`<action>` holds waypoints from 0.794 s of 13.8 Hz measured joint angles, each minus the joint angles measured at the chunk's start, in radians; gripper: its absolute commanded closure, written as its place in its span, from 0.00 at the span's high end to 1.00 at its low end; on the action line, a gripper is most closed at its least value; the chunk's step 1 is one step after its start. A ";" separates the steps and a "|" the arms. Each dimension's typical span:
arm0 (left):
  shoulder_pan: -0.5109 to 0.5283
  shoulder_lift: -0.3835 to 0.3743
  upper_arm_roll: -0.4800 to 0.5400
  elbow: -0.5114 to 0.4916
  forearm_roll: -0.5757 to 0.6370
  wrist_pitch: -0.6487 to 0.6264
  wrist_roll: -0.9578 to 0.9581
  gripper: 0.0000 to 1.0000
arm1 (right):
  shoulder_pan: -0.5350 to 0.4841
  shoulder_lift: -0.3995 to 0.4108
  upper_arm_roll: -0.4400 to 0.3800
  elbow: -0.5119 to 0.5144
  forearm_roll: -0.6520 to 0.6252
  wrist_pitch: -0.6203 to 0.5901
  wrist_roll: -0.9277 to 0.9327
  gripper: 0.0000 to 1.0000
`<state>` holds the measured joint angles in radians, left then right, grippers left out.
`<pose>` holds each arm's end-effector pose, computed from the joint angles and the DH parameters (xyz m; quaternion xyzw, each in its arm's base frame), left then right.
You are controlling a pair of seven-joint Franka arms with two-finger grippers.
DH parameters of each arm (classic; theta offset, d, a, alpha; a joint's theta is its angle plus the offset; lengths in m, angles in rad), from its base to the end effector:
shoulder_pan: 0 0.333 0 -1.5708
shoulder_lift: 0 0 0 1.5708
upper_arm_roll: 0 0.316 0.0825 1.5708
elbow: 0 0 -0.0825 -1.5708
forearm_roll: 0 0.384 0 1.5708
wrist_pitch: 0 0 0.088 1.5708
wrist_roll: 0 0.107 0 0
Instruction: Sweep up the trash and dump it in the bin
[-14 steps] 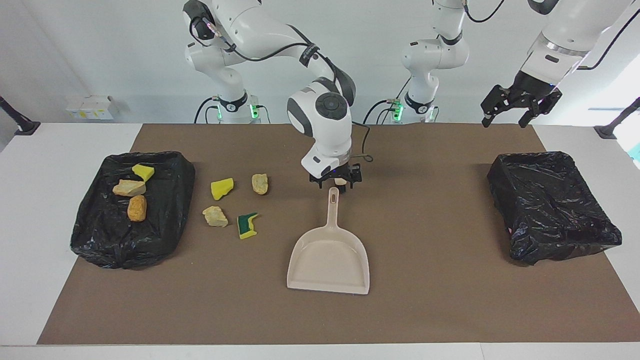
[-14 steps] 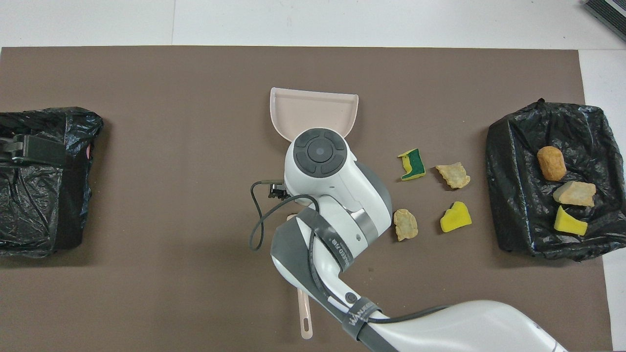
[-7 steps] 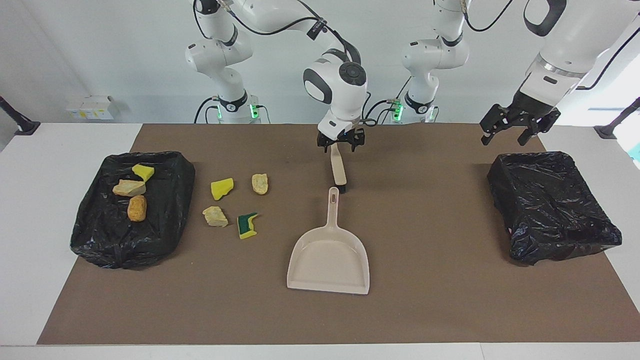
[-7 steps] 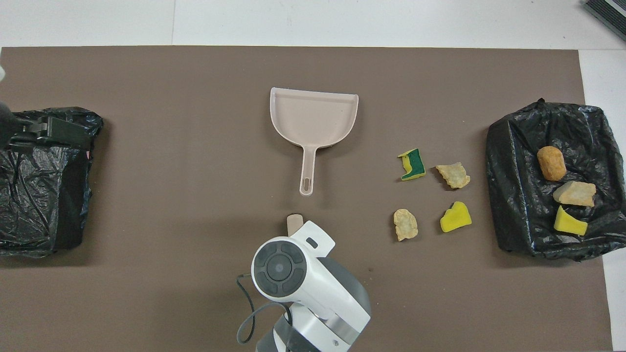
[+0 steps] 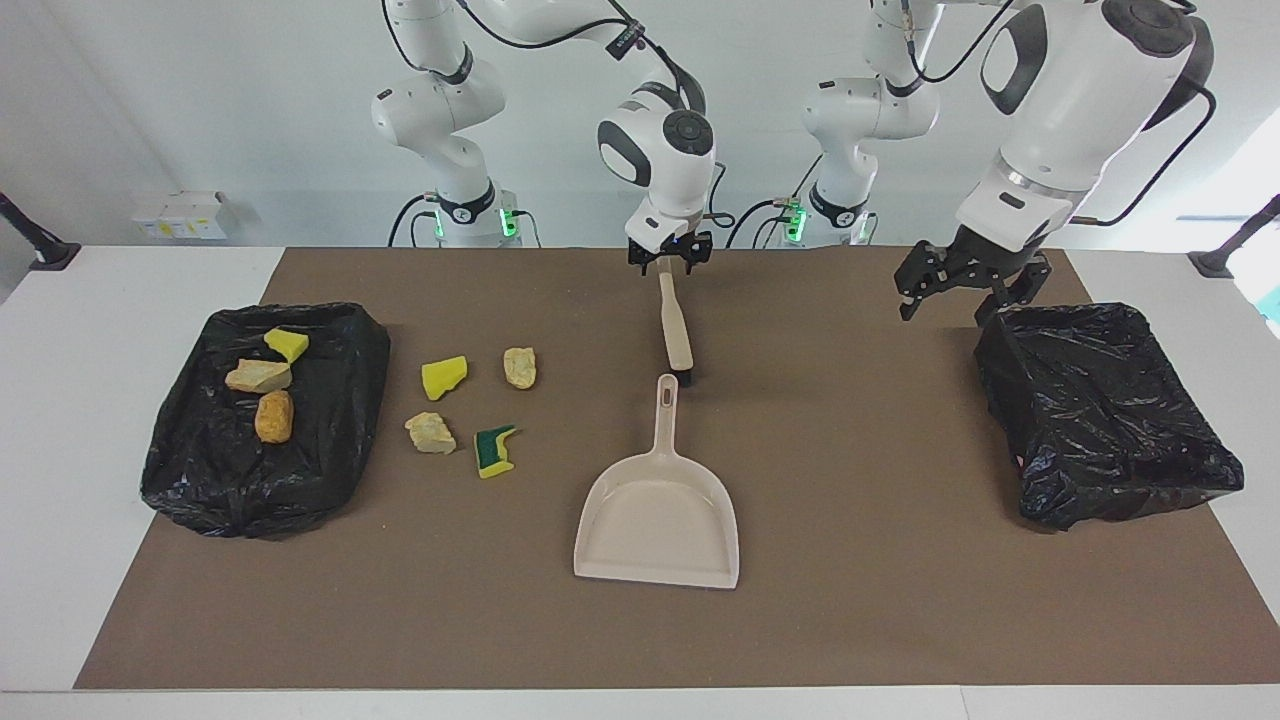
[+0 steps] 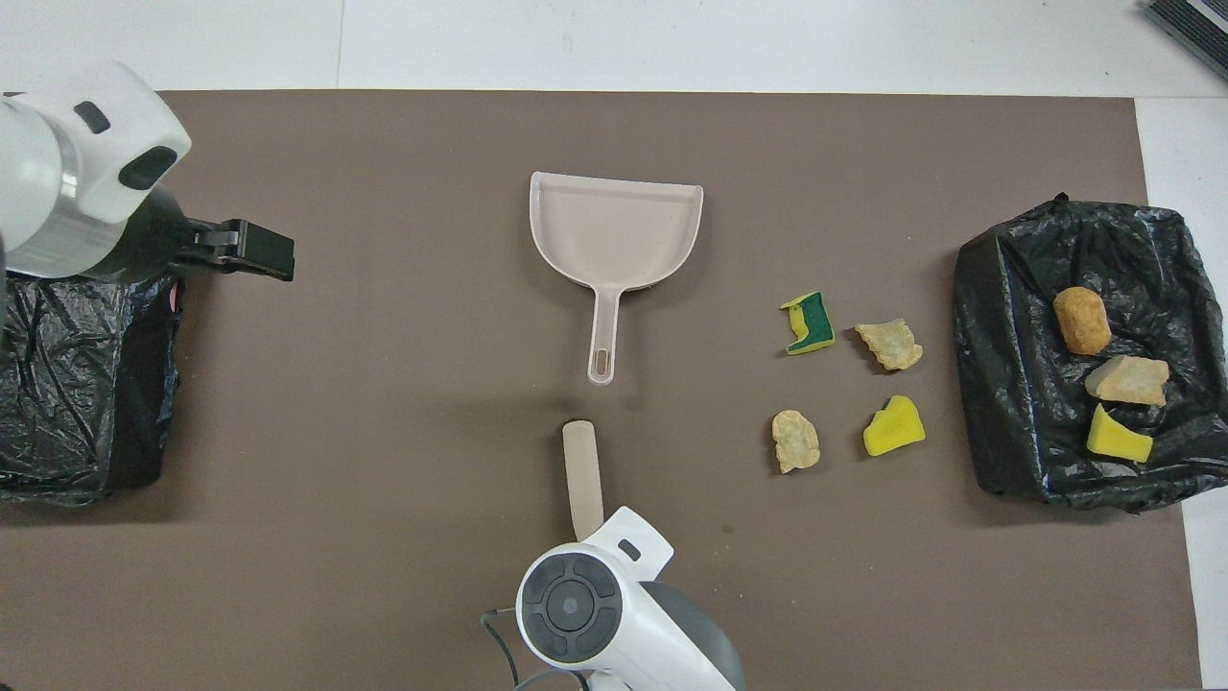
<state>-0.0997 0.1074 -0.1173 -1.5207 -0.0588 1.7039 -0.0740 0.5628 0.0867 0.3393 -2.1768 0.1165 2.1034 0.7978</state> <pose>0.5852 -0.1309 0.5993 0.9963 -0.0680 0.0327 0.0407 0.3235 0.4169 0.3423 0.9948 0.0191 -0.0980 0.0175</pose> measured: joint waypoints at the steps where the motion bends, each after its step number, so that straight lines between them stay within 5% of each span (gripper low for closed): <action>1: -0.013 0.012 -0.001 0.000 0.000 0.017 -0.003 1.00 | 0.000 0.000 -0.001 0.000 0.000 0.000 0.000 0.41; 3: -0.033 0.034 0.000 -0.001 0.000 0.054 -0.023 1.00 | 0.000 0.000 -0.003 0.000 0.001 0.000 0.000 0.40; 6: -0.088 0.087 -0.001 -0.002 0.024 0.124 -0.091 1.00 | 0.000 0.000 -0.003 -0.001 0.015 0.000 0.000 0.00; 11: -0.183 0.180 -0.001 0.000 0.036 0.236 -0.199 1.00 | -0.006 -0.002 -0.005 0.005 0.028 -0.003 0.000 0.00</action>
<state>-0.2827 0.2871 -0.1187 -1.5211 -0.0230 1.9400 -0.2727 0.5565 0.0845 0.3342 -2.1714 0.1450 2.1007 0.7977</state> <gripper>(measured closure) 0.000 0.744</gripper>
